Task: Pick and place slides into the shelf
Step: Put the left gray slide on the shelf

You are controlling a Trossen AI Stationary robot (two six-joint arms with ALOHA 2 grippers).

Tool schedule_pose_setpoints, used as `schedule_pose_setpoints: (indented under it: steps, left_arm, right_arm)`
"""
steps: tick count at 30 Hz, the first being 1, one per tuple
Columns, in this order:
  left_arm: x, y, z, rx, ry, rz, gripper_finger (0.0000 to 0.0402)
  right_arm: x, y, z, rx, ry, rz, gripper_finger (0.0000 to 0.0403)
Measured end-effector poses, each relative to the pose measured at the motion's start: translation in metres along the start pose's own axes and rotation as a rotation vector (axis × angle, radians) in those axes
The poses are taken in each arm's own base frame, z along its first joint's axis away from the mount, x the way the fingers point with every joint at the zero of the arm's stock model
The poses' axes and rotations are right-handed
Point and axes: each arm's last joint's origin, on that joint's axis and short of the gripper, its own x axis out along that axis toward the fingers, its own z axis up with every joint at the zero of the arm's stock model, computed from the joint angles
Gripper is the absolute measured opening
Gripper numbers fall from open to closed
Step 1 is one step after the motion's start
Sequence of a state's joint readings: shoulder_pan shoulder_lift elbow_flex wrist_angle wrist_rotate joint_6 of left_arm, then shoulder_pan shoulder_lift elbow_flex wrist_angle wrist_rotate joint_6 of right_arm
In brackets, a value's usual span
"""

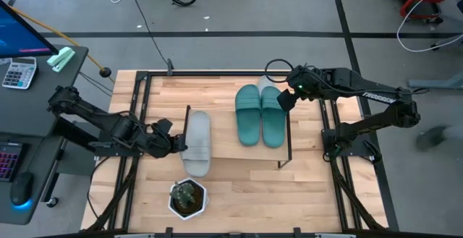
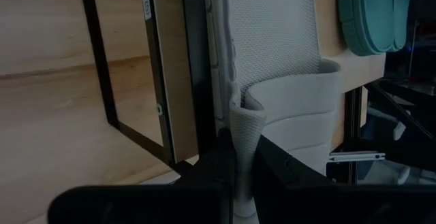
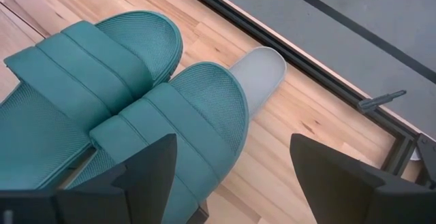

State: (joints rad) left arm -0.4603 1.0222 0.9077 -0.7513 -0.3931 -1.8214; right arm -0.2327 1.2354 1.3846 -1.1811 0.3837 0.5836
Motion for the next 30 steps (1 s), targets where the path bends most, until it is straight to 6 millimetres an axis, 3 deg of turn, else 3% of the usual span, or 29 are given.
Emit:
schedule_pose_setpoints:
  steps: [7, 23, 30]
  left_arm:
    - [0.0, -0.0001, 0.0004, 0.001, -0.013, -0.004, 0.0055]
    - [-0.0006, -0.0014, 0.0012, -0.006, -0.034, -0.018, 0.0167]
    - [-0.0006, -0.002, 0.0017, -0.008, -0.039, -0.022, 0.0198]
  right_arm:
    - [0.0, 0.0, 0.0, 0.001, 0.0, 0.0, 0.0293]
    - [0.0, 0.0, 0.0, 0.001, 0.0, 0.0, 0.0293]
    - [0.0, 0.0, 0.0, 0.001, 0.0, 0.0, 0.0293]
